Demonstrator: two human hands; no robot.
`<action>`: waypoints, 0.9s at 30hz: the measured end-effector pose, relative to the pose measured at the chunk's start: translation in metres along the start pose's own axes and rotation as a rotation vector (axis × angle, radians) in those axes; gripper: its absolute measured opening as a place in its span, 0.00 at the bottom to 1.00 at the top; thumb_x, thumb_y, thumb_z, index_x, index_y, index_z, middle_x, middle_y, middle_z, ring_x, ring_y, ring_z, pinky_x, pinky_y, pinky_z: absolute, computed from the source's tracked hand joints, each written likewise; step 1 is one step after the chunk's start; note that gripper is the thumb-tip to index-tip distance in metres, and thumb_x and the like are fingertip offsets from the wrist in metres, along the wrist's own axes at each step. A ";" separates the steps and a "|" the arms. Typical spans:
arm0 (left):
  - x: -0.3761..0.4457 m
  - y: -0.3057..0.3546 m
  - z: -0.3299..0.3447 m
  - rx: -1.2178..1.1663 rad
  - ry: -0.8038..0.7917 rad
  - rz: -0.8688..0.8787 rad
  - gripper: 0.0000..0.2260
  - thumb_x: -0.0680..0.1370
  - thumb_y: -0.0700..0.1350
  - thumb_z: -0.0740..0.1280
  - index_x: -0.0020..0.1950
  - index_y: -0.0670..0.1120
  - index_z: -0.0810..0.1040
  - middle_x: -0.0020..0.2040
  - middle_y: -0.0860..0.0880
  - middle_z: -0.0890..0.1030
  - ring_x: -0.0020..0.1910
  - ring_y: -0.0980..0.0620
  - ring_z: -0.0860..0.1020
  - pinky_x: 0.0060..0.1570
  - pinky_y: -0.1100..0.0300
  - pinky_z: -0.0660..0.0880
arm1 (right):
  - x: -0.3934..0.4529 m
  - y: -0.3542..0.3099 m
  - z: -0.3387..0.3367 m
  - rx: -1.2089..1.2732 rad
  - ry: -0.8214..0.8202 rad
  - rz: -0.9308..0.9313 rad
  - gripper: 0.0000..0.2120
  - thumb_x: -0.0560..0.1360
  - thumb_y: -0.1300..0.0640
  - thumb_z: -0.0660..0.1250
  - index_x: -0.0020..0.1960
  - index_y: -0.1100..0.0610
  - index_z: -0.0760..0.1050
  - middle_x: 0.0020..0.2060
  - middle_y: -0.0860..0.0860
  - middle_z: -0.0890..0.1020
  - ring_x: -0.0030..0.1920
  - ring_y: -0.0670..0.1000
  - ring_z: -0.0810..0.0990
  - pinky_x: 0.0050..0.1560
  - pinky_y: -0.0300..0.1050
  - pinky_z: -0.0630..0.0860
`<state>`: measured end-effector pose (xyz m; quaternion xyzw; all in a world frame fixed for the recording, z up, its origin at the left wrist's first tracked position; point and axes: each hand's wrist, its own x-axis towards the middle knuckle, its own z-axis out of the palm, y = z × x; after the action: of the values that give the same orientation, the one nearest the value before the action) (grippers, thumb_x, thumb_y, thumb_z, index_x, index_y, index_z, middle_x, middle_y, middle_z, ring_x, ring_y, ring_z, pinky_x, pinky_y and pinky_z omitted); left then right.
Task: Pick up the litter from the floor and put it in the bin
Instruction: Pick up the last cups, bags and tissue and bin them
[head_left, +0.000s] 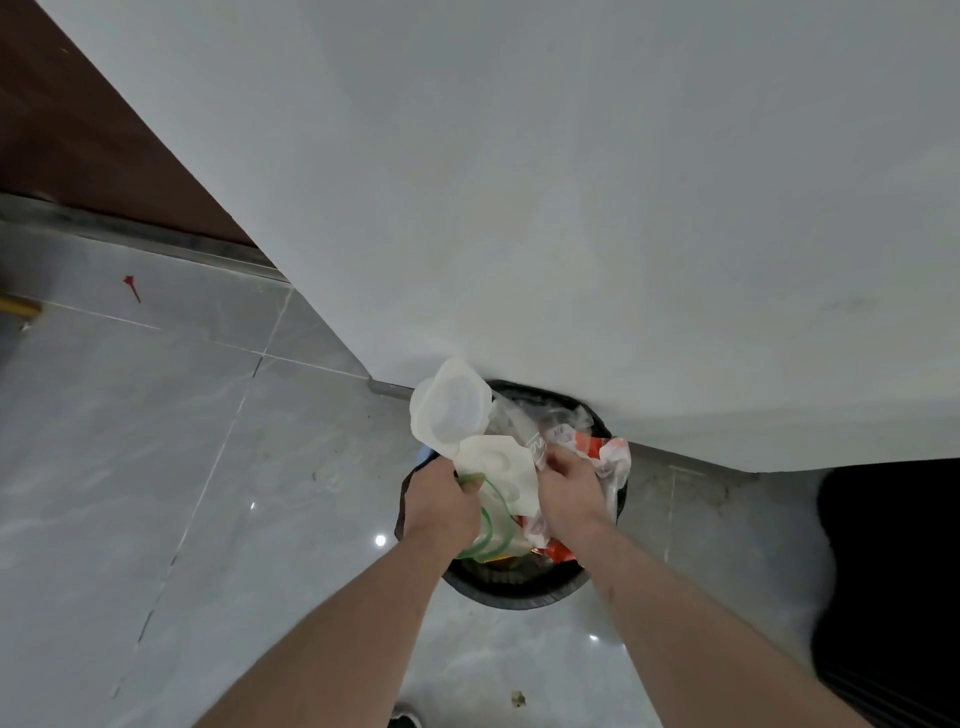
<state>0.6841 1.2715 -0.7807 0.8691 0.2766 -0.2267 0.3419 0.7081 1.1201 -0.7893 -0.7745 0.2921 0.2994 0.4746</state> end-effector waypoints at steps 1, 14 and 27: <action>0.001 -0.001 0.004 0.000 0.010 -0.012 0.07 0.80 0.47 0.67 0.55 0.47 0.81 0.54 0.52 0.80 0.46 0.51 0.74 0.46 0.58 0.71 | 0.003 0.004 0.002 -0.012 -0.015 0.012 0.14 0.72 0.54 0.57 0.47 0.42 0.80 0.41 0.47 0.83 0.46 0.55 0.80 0.51 0.52 0.81; -0.054 0.011 -0.009 -0.253 0.046 -0.169 0.28 0.76 0.43 0.72 0.73 0.47 0.65 0.69 0.45 0.68 0.64 0.42 0.74 0.65 0.46 0.73 | -0.072 -0.013 -0.005 0.037 0.034 -0.005 0.30 0.76 0.56 0.55 0.75 0.35 0.62 0.68 0.50 0.73 0.62 0.57 0.75 0.66 0.50 0.72; -0.108 0.006 -0.053 -0.286 -0.009 -0.151 0.36 0.77 0.39 0.70 0.80 0.46 0.55 0.77 0.47 0.59 0.69 0.45 0.71 0.60 0.60 0.68 | -0.153 0.012 -0.062 -0.117 0.136 -0.153 0.28 0.78 0.67 0.56 0.73 0.44 0.67 0.68 0.45 0.72 0.63 0.47 0.74 0.61 0.52 0.78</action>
<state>0.6182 1.2714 -0.6797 0.7871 0.3689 -0.2141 0.4455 0.6111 1.0851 -0.6600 -0.8394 0.2459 0.2254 0.4292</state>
